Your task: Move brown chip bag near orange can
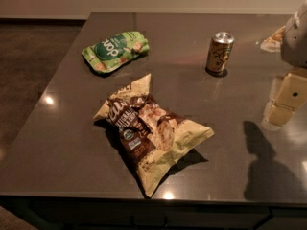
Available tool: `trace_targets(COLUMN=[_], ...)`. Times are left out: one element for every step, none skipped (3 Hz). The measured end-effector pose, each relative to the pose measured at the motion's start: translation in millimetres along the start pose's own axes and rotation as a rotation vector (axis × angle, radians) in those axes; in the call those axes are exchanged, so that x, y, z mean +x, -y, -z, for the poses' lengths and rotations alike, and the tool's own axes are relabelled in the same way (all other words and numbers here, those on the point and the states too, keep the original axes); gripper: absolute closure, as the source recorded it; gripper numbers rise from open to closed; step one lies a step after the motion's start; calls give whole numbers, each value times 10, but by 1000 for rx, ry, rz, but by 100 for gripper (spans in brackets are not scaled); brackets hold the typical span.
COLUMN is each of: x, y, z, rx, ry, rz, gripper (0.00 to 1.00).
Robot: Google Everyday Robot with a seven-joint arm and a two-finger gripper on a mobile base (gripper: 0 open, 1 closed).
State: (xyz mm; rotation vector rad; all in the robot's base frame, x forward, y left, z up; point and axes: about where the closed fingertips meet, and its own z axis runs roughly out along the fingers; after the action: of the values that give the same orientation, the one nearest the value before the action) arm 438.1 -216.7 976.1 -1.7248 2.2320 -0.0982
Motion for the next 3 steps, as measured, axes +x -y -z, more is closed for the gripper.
trace_targets(x=[0,-96,-383], y=[0,-91,-312], z=[0,-52,-266], rx=[0,-13,-55], ry=[0,9,18], rz=[0,-16,-73], gripper=[0,0,0])
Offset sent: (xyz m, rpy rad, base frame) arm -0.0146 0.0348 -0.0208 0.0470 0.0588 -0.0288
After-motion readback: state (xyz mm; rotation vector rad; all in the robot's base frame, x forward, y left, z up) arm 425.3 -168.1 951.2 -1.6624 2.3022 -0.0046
